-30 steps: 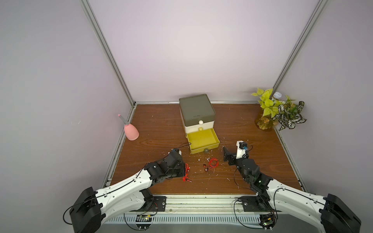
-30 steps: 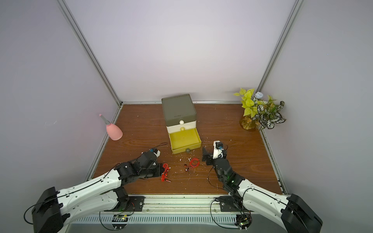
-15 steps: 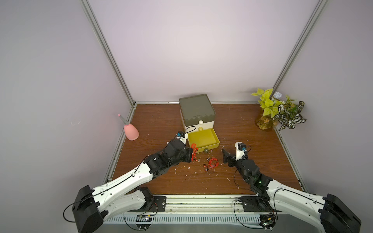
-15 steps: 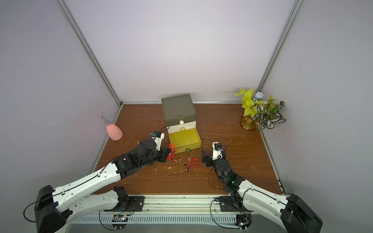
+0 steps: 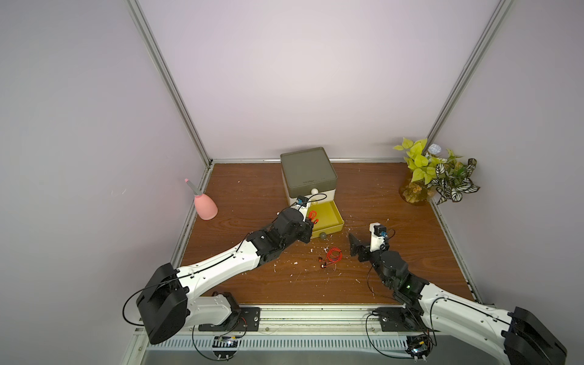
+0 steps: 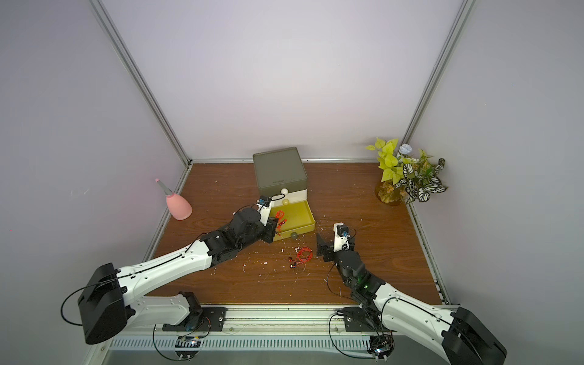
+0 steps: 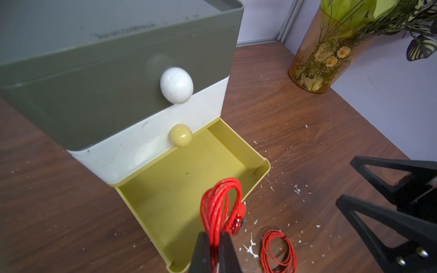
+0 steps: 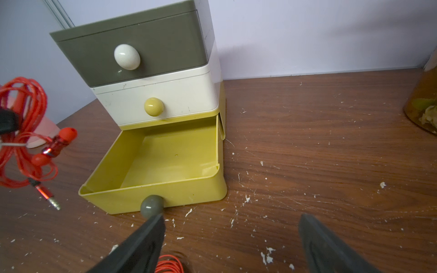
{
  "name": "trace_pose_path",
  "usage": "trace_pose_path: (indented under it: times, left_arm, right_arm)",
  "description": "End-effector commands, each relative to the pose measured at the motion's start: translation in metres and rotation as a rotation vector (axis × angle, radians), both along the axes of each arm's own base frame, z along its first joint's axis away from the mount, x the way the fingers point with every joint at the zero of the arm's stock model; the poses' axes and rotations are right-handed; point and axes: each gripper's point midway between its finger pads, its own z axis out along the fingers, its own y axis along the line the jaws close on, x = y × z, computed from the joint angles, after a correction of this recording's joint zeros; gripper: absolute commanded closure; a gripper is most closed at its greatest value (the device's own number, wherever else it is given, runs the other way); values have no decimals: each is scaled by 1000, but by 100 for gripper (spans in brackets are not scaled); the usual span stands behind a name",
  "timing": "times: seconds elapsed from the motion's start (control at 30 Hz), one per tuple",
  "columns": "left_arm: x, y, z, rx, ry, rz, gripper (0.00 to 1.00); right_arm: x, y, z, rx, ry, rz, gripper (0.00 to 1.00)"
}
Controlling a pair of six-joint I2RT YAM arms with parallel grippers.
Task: Place the wired earphones into the drawer by color
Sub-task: Place the wired earphones in the drawer.
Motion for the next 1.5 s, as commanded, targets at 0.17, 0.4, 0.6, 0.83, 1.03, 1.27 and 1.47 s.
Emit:
trace_pose_path:
  times: [0.17, 0.4, 0.6, 0.83, 1.03, 1.27, 1.47]
  left_arm:
    - [25, 2, 13, 92, -175, -39, 100]
    - [31, -4, -4, 180, -198, -84, 100]
    - [41, -11, -23, 257, -190, -109, 100]
    - [53, -18, -47, 348, -161, -127, 100]
    - [58, -20, -64, 390, -128, -134, 100]
    - [61, -23, -72, 388, -98, -131, 98]
    - [61, -23, -72, 372, -88, -121, 81]
  right_arm:
    - [1, -1, 9, 17, -30, -5, 5]
    - [1, -1, 8, 16, -30, -8, 5]
    - [2, -2, 8, 14, -31, -11, 4]
    - [2, -1, 7, 10, -27, -8, 4]
    - [2, -1, 6, 6, -24, -8, 4]
    - [0, 8, 0, 12, 13, 40, 5]
    - [-6, 17, -10, 40, 80, 90, 5]
